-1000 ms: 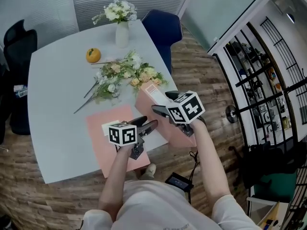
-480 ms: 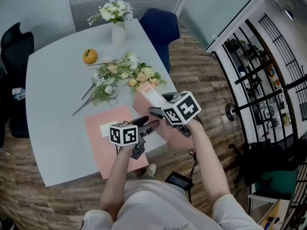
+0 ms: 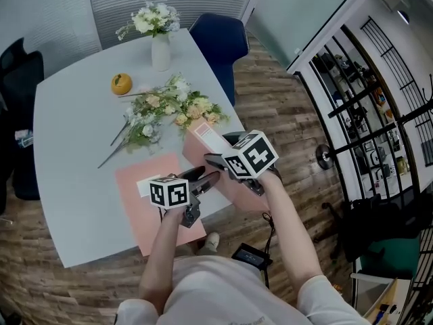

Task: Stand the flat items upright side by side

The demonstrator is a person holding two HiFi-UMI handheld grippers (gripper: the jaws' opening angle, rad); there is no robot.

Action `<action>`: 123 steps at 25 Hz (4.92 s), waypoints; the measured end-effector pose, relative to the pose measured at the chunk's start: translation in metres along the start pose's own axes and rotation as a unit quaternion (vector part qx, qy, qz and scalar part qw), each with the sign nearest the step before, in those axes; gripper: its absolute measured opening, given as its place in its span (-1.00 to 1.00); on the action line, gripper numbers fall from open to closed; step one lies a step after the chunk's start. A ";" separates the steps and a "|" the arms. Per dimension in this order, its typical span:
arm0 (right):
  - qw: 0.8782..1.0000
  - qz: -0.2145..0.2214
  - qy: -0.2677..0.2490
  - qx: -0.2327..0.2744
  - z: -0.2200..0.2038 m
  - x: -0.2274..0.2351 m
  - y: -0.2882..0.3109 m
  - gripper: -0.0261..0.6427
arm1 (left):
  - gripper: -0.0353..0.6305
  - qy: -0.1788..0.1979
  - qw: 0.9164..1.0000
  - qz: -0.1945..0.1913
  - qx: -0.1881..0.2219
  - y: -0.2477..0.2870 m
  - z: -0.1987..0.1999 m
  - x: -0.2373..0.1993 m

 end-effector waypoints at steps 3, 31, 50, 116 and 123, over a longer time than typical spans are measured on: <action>1.000 -0.003 0.000 0.002 0.000 -0.001 -0.001 0.04 | -0.03 0.001 1.000 -0.001 0.001 0.000 0.001 0.001; 0.996 -0.030 0.010 0.084 -0.005 -0.012 -0.035 0.03 | -0.03 -0.009 0.999 -0.025 0.023 -0.004 0.003 0.019; 0.985 -0.047 0.007 0.163 -0.003 -0.020 -0.054 0.02 | -0.03 -0.034 0.997 -0.057 0.046 -0.009 0.004 0.027; 0.887 -0.165 -0.094 0.421 -0.052 -0.056 -0.076 0.01 | -0.03 -0.079 0.992 -0.076 0.068 -0.007 -0.005 0.028; 0.872 -0.178 -0.095 0.447 -0.065 -0.062 -0.076 0.01 | -0.03 -0.078 0.992 -0.076 0.061 -0.006 -0.009 0.028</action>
Point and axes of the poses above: the fingertips, and each gripper's own axes: y forward along the fingers, x to its right, z out of its top, the point moved 9 cm from there along -y, backward along the fingers, and after that the axes turned 11 degrees about z, right-handed, at the moved point
